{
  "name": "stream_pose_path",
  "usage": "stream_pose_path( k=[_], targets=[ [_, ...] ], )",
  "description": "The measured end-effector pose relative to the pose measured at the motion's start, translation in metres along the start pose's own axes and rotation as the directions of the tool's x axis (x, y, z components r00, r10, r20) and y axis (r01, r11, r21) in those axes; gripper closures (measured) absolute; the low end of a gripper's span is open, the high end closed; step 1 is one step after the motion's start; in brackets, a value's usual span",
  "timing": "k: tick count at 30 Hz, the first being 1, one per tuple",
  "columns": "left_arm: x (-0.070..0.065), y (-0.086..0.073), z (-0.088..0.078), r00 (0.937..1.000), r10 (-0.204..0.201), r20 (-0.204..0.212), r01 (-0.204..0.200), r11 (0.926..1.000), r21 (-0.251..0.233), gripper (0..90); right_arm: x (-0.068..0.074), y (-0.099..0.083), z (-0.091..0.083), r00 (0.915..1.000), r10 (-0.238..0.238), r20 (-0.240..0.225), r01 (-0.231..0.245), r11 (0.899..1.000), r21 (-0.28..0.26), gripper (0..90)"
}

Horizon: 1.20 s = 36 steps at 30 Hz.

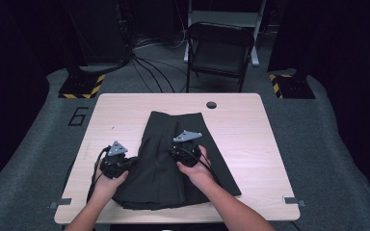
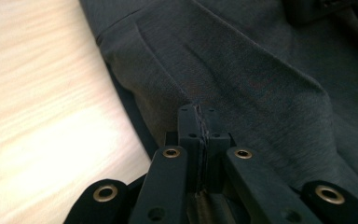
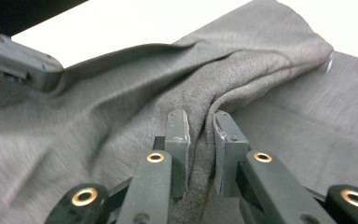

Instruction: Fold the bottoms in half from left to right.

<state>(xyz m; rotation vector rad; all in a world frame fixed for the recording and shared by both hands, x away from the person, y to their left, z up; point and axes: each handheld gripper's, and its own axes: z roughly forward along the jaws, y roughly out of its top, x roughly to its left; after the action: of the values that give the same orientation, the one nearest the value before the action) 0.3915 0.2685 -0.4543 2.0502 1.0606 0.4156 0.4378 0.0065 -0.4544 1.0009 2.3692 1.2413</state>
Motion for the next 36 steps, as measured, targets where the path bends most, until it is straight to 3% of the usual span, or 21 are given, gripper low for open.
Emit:
stream_pose_path(
  k=[7, 11, 20, 25, 29, 36],
  targets=[
    [-0.008, 0.027, -0.006, 0.9988, 0.007, 0.049, -0.005, 0.9985, -0.055, 89.0, -0.01, 0.019, -0.023, 0.9998, 0.017, 0.01, -0.016, 0.998, -0.06, 78.4],
    [-0.016, 0.04, -0.006, 0.9969, 0.02, 0.076, -0.014, 0.9967, -0.08, 89.0, -0.017, 0.029, -0.037, 0.9997, 0.013, 0.019, -0.011, 0.998, -0.068, 78.2],
    [-0.044, 0.062, 0.011, 0.9886, 0.055, 0.14, -0.039, 0.9931, -0.111, 88.9, -0.036, 0.044, -0.072, 0.9988, 0.013, 0.047, -0.009, 0.998, -0.067, 77.8],
    [-0.061, 0.067, 0.028, 0.9815, 0.083, 0.172, -0.068, 0.9935, -0.092, 88.9, -0.061, 0.031, -0.083, 0.9947, 0.07, 0.075, -0.067, 0.997, -0.045, 77.6],
    [-0.07, 0.067, 0.044, 0.9777, 0.074, 0.197, -0.058, 0.9946, -0.086, 88.9, -0.08, 0.011, -0.085, 0.9872, 0.126, 0.097, -0.126, 0.992, -0.013, 77.7],
    [-0.079, 0.059, 0.065, 0.977, 0.071, 0.201, -0.062, 0.9969, -0.047, 88.8, -0.1, -0.025, -0.085, 0.9765, 0.158, 0.147, -0.166, 0.985, 0.041, 78.6]
  ],
)
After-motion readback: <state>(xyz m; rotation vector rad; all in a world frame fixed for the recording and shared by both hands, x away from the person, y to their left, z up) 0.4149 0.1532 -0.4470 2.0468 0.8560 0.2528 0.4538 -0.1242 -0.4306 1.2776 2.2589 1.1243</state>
